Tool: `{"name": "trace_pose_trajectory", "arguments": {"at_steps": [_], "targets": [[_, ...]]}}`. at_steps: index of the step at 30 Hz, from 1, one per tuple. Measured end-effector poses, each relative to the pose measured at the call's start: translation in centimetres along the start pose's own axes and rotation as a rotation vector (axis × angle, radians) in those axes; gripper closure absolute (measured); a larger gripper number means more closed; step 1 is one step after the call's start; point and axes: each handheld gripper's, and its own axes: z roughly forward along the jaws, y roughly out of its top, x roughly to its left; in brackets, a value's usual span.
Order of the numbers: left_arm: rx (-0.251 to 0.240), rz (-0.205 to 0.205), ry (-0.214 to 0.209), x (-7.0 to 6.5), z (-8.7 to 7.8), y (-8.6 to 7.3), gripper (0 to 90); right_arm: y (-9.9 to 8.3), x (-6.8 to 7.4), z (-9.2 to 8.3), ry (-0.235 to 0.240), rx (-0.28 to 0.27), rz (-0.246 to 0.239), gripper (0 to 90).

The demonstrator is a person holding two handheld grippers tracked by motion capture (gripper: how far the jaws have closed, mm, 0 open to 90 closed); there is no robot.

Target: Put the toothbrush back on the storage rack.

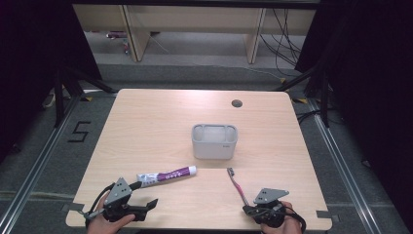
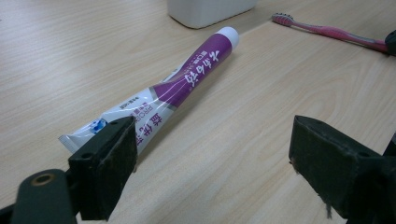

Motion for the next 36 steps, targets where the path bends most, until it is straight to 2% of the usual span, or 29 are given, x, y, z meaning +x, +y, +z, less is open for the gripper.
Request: {"name": "trace_pose_trajectory", "arguments": {"at_steps": [2, 3, 4, 6, 9, 10, 12, 13, 21, 22, 23, 24, 25, 29, 30, 31, 33, 36], "targets": [[0.001, 0.001, 0.000, 0.0, 0.0, 0.0, 15.1, 0.0, -0.1, -0.1, -0.003, 0.013, 0.003, 90.0], [0.002, 0.001, 0.000, 0.0, 0.0, 0.0, 15.1, -0.2, -0.2, -0.3, -0.020, 0.008, 0.009, 90.0], [0.002, 0.003, 0.000, 0.0, 0.0, 0.0, 15.1, -0.2, -0.4, -0.3, -0.010, 0.007, 0.000, 90.0], [0.003, 0.002, 0.005, 0.0, 0.0, 0.0, 15.1, -0.4, -0.5, -0.3, -0.018, -0.001, 0.014, 90.0], [0.000, 0.002, 0.000, 0.0, 0.0, 0.0, 15.1, -0.5, -0.8, -0.5, -0.020, 0.001, 0.000, 90.0], [0.002, 0.002, 0.005, 0.0, 0.0, 0.0, 15.1, -0.6, -0.9, -0.8, -0.036, 0.011, 0.025, 90.0], [0.002, 0.003, 0.005, 0.0, 0.0, 0.0, 15.1, -0.8, -1.1, -0.8, -0.041, -0.006, 0.034, 90.0], [0.002, 0.003, 0.002, 0.0, 0.0, 0.0, 15.1, -0.8, -1.2, -1.0, -0.047, 0.010, 0.028, 90.0], [0.005, 0.005, 0.004, 0.0, 0.0, 0.0, 15.1, -0.9, -1.4, -1.1, -0.042, 0.000, 0.022, 90.0], [0.005, 0.005, 0.004, 0.0, 0.0, 0.0, 15.1, -0.8, -1.2, -1.2, -0.056, -0.002, 0.052, 90.0], [0.009, 0.009, 0.001, 0.0, 0.0, 0.0, 15.1, -0.6, -1.2, -1.2, -0.051, -0.008, 0.018, 90.0], [0.009, 0.009, 0.001, 0.0, 0.0, 0.0, 15.1, -0.6, -1.2, -1.2, -0.051, -0.008, 0.018, 90.0], [0.006, 0.005, 0.001, 0.0, 0.1, 0.0, 15.1, -0.4, -1.1, -1.3, -0.054, -0.006, -0.007, 89.2], [-0.002, 0.002, -0.001, 0.0, 0.2, 0.0, 15.1, 0.4, -0.9, -1.3, -0.076, -0.005, -0.031, 84.2], [-0.002, -0.001, 0.001, 0.0, 0.2, 0.0, 15.1, 0.8, -0.8, -1.4, -0.073, 0.011, -0.042, 82.9], [-0.002, 0.000, 0.002, 0.0, 0.2, -0.1, 15.1, 1.0, -0.7, -1.4, -0.084, -0.002, -0.038, 82.0], [0.004, 0.005, 0.004, 0.1, 0.1, -0.1, 15.1, 1.6, -0.8, -1.4, -0.102, 0.013, -0.065, 79.6], [0.009, 0.000, 0.007, 0.1, 0.1, -0.1, 15.1, 2.4, -0.8, -1.4, -0.122, 0.057, -0.079, 76.6]]}}
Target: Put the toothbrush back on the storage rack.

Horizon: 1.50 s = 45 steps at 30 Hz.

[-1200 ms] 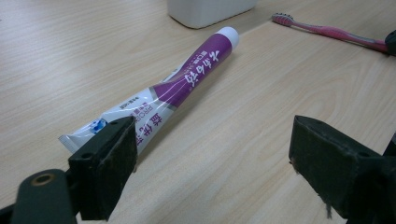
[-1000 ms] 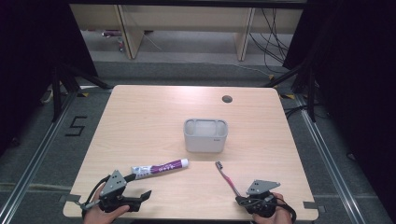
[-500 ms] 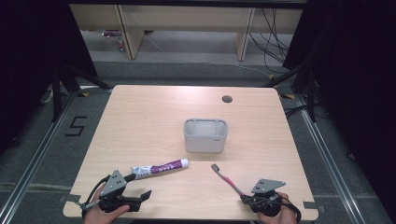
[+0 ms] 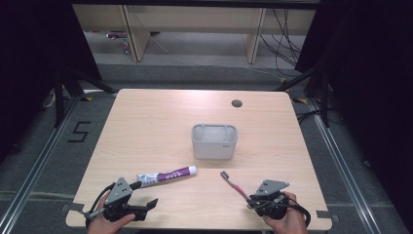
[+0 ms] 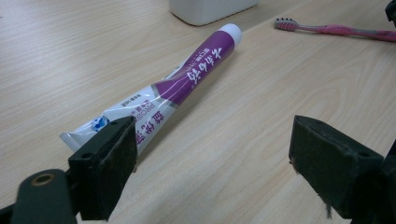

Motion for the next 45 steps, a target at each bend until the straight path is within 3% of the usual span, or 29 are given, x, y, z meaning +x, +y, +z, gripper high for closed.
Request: {"name": "trace_pose_trajectory", "arguments": {"at_steps": [2, 3, 7, 14, 16, 18, 19, 36, 45], "targets": [[-0.006, -0.004, -0.003, -0.1, 0.1, 0.0, 15.1, 0.3, -0.1, 0.2, -0.009, 0.012, -0.012, 75.4], [-0.002, 0.002, -0.001, 0.0, 0.0, 0.0, 15.1, 0.8, -0.2, 0.3, -0.018, 0.055, -0.008, 74.3], [-0.001, 0.000, 0.002, 0.0, 0.0, 0.0, 15.1, 1.7, -0.5, 0.9, -0.036, 0.068, -0.019, 72.1], [0.002, 0.002, 0.005, 0.0, 0.0, 0.0, 15.1, 2.9, -1.0, 1.6, -0.046, 0.143, -0.041, 70.1], [0.001, 0.004, 0.001, 0.0, -0.1, 0.0, 15.1, 3.2, -0.9, 1.9, -0.033, 0.168, -0.032, 70.1], [0.000, 0.003, 0.000, 0.1, -0.1, 0.0, 15.1, 3.5, -1.0, 2.2, -0.032, 0.179, -0.063, 69.7], [-0.001, 0.000, -0.001, 0.1, 0.0, 0.0, 15.1, 3.6, -1.0, 2.3, -0.034, 0.186, -0.048, 69.5], [-0.003, -0.007, -0.001, 0.1, 0.0, 0.0, 15.1, 5.1, -1.1, 4.0, -0.007, 0.286, -0.068, 67.5], [-0.006, -0.008, -0.003, 0.0, 0.0, 0.0, 15.1, 5.4, -1.4, 4.7, -0.005, 0.343, -0.090, 71.5]]}}
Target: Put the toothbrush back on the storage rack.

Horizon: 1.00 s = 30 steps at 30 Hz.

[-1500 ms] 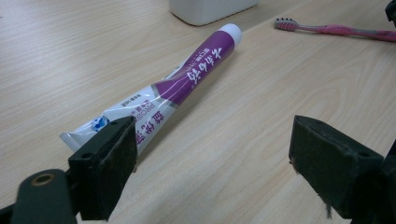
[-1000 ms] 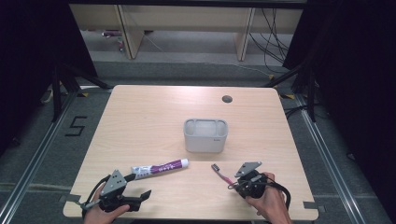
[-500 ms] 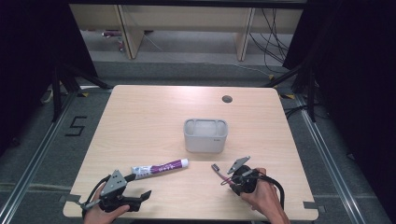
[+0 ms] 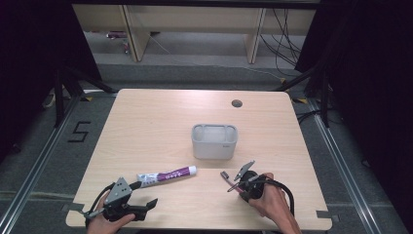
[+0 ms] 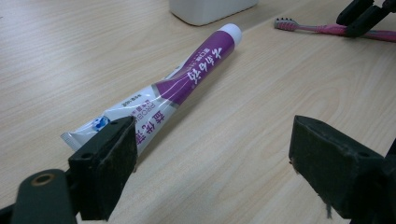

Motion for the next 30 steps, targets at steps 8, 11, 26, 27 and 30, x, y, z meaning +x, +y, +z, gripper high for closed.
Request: {"name": "trace_pose_trajectory", "arguments": {"at_steps": [8, 11, 26, 27, 30], "targets": [[-0.005, 0.005, -0.005, 0.0, 0.0, 0.0, 15.1, 0.4, -0.1, 0.0, 0.013, 0.034, -0.016, 81.0], [-0.005, 0.003, -0.004, 0.0, 0.0, 0.0, 15.1, 0.5, -0.4, 0.0, 0.019, 0.047, -0.030, 81.9], [-0.005, 0.003, -0.004, 0.0, 0.0, 0.0, 15.1, 1.7, -0.2, 0.3, 0.026, 0.158, -0.070, 82.6], [-0.005, 0.003, -0.004, 0.0, 0.0, 0.0, 15.1, 1.9, -0.1, 0.3, 0.024, 0.177, -0.054, 82.7], [-0.005, 0.011, -0.005, 0.0, 0.0, 0.0, 15.1, 2.1, 0.0, 0.3, 0.021, 0.192, -0.054, 82.9]]}}
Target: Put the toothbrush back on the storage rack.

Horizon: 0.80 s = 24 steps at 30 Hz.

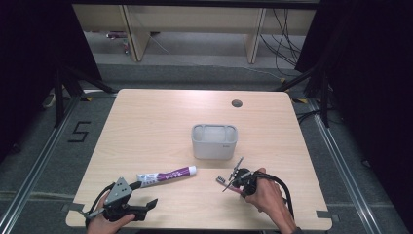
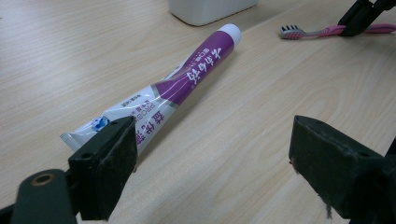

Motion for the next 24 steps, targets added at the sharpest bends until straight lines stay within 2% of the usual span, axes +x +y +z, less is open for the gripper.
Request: {"name": "trace_pose_trajectory", "arguments": {"at_steps": [2, 3, 5, 6, 11, 12, 13, 14, 17, 20, 22, 24], "targets": [[-0.001, -0.004, 0.001, 0.0, 0.0, 0.0, 15.1, 0.1, -0.1, 0.2, -0.006, -0.004, -0.023, 83.0], [0.000, -0.009, 0.002, 0.0, 0.0, 0.0, 15.1, 0.2, 0.1, 0.1, -0.002, 0.006, 0.008, 83.1], [0.001, -0.007, 0.002, 0.0, 0.0, 0.0, 15.1, 0.2, 0.0, 0.1, 0.004, 0.006, -0.008, 83.1], [-0.001, -0.001, 0.001, 0.0, 0.0, 0.0, 15.1, 0.2, 0.0, 0.2, -0.009, 0.005, -0.029, 83.3], [0.000, -0.004, 0.001, 0.0, 0.0, 0.0, 15.1, 0.2, 0.1, 0.0, -0.017, 0.033, -0.056, 83.5], [0.001, -0.004, 0.001, 0.0, 0.0, 0.0, 15.1, 0.1, 0.1, 0.0, 0.003, 0.008, -0.057, 83.6], [0.001, -0.004, 0.001, 0.0, 0.0, 0.0, 15.1, 0.1, 0.2, -0.2, 0.004, 0.011, -0.025, 83.5], [0.009, -0.003, 0.010, 0.0, -0.2, 0.1, 15.1, 0.1, 0.0, -0.3, -0.004, 0.006, -0.060, 83.6], [0.008, -0.005, 0.011, 0.0, -0.2, 0.0, 15.1, -0.1, 0.0, -0.7, -0.017, -0.007, -0.051, 83.7], [0.002, -0.005, 0.004, 0.0, -0.1, 0.0, 15.1, -0.2, 0.1, -1.8, -0.019, -0.046, -0.043, 83.7], [0.007, -0.006, 0.011, -0.1, -0.2, 0.1, 15.1, -0.3, 0.0, -1.9, -0.021, -0.052, -0.054, 83.7], [0.007, -0.006, 0.013, 0.0, -0.2, 0.1, 15.1, -0.4, 0.1, -2.6, -0.017, -0.094, -0.070, 83.8]]}}
